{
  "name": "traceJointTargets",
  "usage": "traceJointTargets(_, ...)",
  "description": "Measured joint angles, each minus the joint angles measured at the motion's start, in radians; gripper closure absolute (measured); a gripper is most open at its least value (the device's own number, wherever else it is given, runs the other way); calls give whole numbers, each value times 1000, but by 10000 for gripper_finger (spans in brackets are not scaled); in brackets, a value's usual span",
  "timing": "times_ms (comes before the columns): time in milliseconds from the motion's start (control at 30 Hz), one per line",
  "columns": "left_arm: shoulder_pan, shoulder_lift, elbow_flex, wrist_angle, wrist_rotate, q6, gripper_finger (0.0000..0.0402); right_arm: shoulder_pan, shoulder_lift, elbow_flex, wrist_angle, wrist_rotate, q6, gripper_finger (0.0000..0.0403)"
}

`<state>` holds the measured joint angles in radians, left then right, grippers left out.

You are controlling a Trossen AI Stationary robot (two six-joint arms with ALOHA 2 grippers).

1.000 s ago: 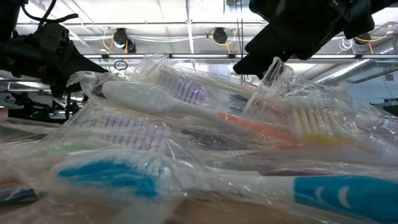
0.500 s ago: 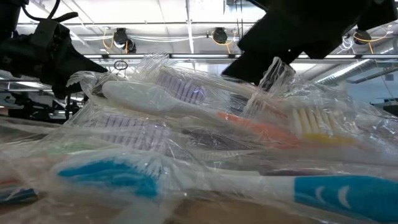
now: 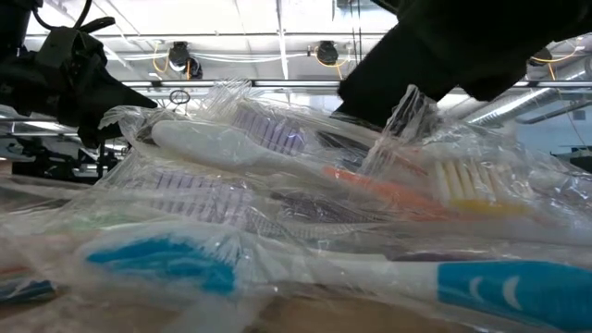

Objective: Pick & Place Toothbrushes
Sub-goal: Put the orange toothbrush into the orange basket

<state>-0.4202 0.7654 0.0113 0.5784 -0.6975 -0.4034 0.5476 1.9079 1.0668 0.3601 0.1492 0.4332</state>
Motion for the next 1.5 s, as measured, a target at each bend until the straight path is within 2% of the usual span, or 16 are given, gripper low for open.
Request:
traceJointTargets(267,0,0,0,-3,-1,2,160,1,0,0,-14,7,-2,250)
traceJointTargets(800,0,0,0,-16,0,-1,160,11,0,0,-37,7,-36,398)
traceJointTargets(1200,0,0,0,-29,0,-6,160,10,-7,9,-50,39,-109,402)
traceJointTargets(1367,0,0,0,-28,0,-24,160,3,-56,33,-117,46,-148,403)
traceJointTargets(1500,0,0,0,-27,0,-24,160,-2,-126,38,-155,100,-204,403)
